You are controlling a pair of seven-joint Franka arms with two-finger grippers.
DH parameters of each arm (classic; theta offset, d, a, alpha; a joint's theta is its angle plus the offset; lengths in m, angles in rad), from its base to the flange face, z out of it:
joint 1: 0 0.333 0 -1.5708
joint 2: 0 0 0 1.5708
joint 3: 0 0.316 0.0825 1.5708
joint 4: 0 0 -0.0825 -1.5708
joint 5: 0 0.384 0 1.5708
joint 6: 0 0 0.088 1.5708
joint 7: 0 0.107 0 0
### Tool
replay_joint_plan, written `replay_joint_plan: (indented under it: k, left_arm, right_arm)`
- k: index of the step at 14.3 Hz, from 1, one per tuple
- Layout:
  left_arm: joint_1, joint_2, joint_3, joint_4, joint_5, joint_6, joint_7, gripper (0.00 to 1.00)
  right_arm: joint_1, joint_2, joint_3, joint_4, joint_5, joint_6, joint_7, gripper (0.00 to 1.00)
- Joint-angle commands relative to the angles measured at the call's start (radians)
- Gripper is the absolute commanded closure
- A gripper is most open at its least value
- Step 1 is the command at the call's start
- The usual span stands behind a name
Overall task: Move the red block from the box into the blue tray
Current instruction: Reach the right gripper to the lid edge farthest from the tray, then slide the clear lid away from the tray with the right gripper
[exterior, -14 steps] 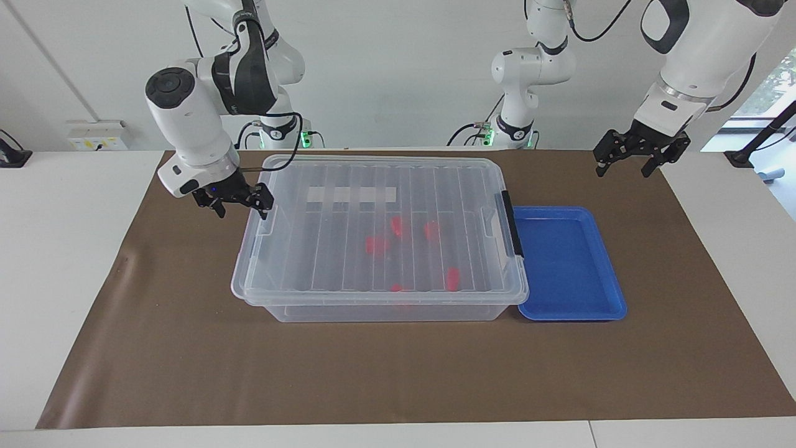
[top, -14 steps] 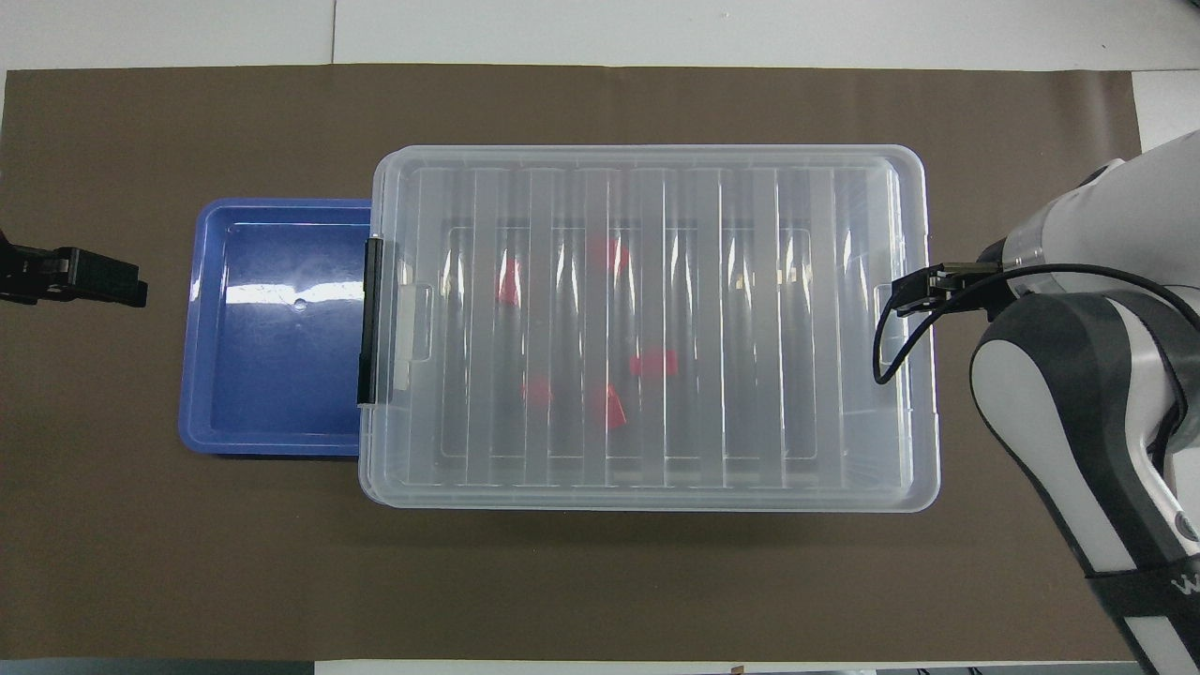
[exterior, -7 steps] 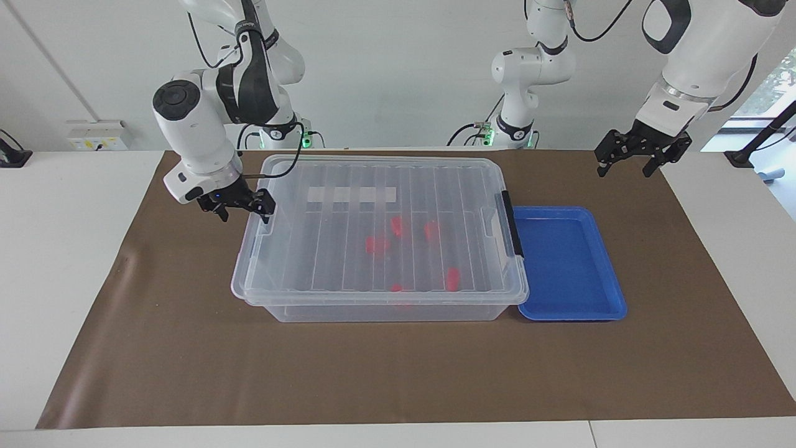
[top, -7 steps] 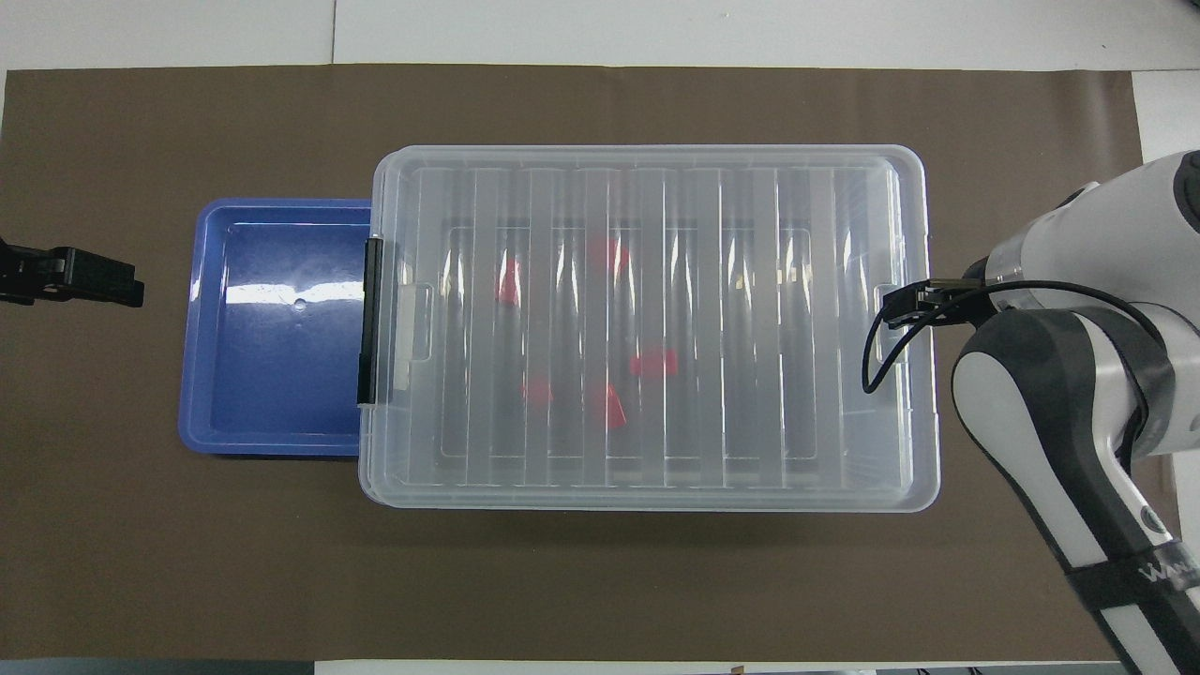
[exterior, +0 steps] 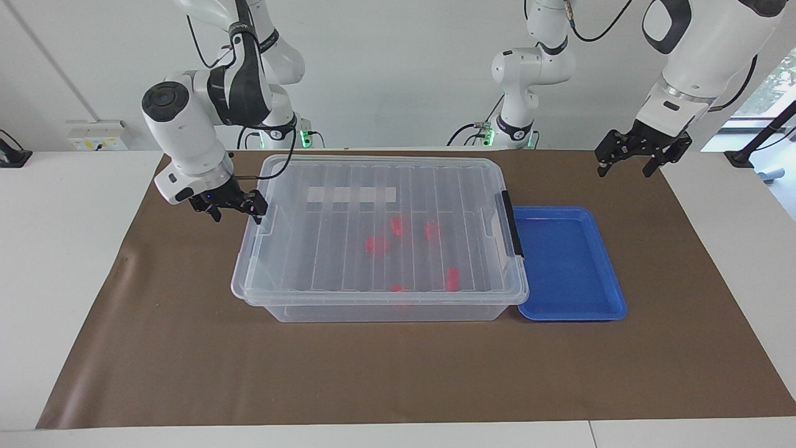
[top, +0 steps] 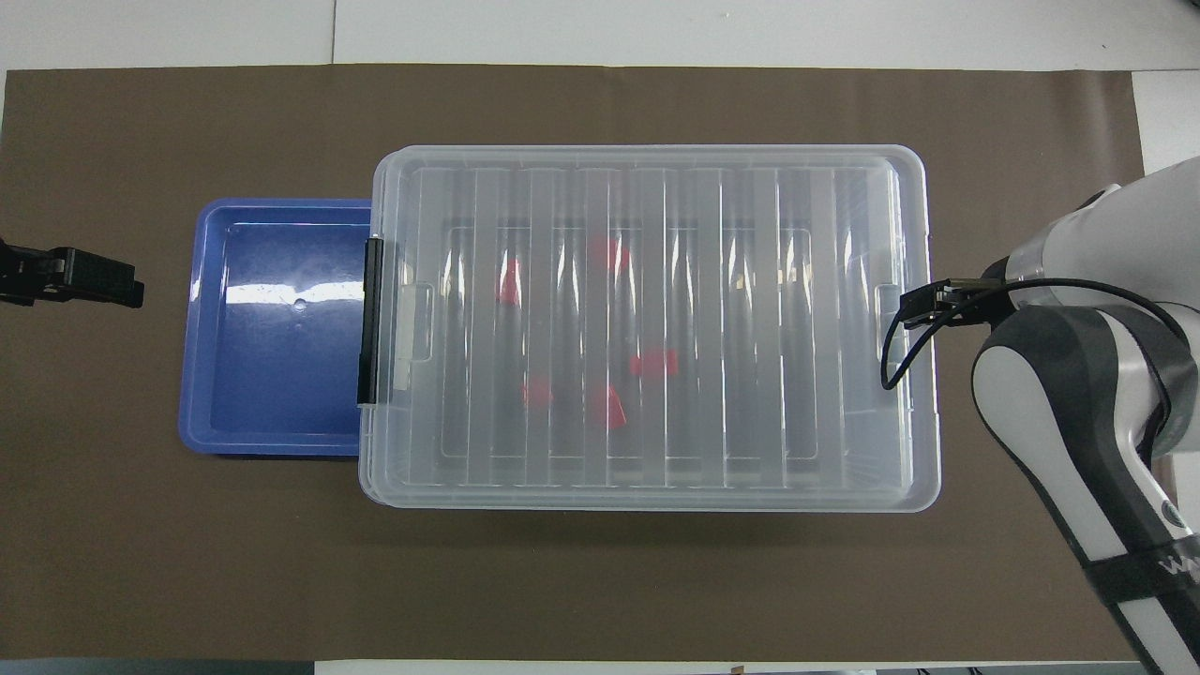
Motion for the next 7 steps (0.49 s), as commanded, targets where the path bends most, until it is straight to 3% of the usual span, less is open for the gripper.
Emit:
replay_joint_plan:
  k: [1, 7]
  left_arm:
    - [0.005, -0.024, -0.001, -0.023, 0.016, 0.0, 0.003, 0.0]
    - [0.005, -0.025, -0.001, -0.029, 0.016, 0.001, 0.003, 0.0]
  right_arm:
    - [-0.013, -0.023, -0.018, -0.029, 0.018, 0.023, -0.061, 0.0]
    - [-0.013, -0.023, -0.056, -0.029, 0.018, 0.023, -0.121, 0.0]
